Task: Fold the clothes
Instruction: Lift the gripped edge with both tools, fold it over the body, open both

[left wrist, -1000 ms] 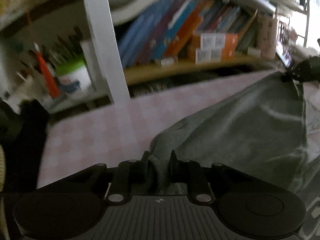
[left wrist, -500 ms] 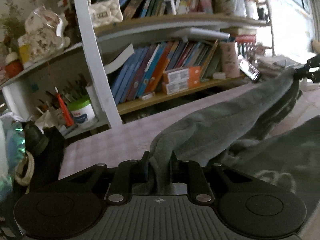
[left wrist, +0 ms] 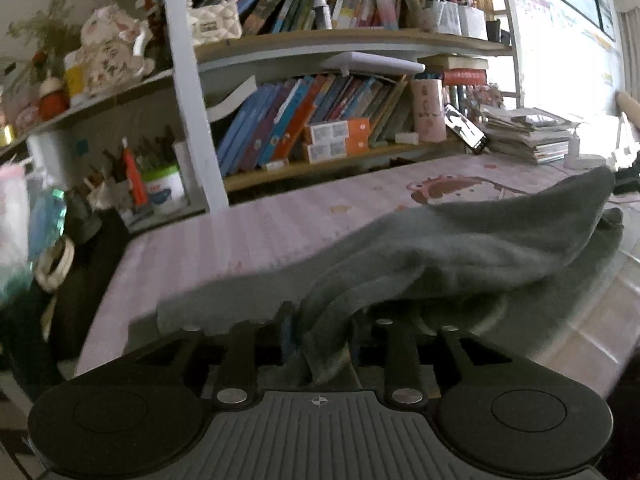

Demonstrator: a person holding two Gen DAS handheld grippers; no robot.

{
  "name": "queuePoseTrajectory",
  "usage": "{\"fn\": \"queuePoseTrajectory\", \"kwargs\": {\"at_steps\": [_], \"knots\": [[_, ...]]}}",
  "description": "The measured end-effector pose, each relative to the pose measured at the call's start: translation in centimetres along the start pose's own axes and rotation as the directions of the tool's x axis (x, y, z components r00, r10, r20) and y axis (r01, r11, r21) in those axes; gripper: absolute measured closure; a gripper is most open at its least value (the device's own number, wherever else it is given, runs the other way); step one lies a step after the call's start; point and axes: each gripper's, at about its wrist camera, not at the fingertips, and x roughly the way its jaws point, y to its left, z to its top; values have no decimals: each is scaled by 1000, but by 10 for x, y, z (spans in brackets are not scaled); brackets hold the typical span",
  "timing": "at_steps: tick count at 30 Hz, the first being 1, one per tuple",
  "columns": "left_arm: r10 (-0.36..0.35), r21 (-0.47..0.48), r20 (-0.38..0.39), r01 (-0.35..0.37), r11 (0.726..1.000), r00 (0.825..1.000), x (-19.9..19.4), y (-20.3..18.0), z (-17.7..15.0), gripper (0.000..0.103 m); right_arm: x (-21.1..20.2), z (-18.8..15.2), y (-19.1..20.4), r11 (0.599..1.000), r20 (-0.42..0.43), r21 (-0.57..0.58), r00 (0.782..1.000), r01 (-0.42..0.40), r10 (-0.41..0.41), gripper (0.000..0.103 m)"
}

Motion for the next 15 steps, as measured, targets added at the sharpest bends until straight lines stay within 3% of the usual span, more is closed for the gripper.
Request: {"fn": "queuePoseTrajectory", "kwargs": {"at_steps": [2,3,4,6,8,9,12,15], "knots": [[1,-32,12,-1,999,1000,-11,-4,-14,47,-7,-13,6,999,-29,32,1000,0,0,65],[8,-57,26,-6,998,1000,-19,-6,-22,42,-11,-19,6,998,-36,61,999,-2,4,60],[17,-88,41,-13,996,999,-26,-8,-28,39,-15,-25,5,995,-40,100,999,-6,10,58],[35,-152,68,-25,988,997,-39,-10,-40,38,-24,-34,1,979,-38,204,999,-19,27,44],[60,-244,93,-35,969,994,-49,-11,-46,30,-32,-42,-3,946,-11,321,999,-47,53,30],[69,-303,99,-36,952,993,-51,-10,-48,27,-36,-45,-5,923,9,380,998,-65,66,29],[79,-496,92,-23,868,993,-48,0,-49,16,-41,-52,-13,826,99,546,989,-143,106,20],[69,-666,83,4,746,994,-39,13,-49,14,-27,-54,-23,664,161,704,967,-254,199,20]]}}
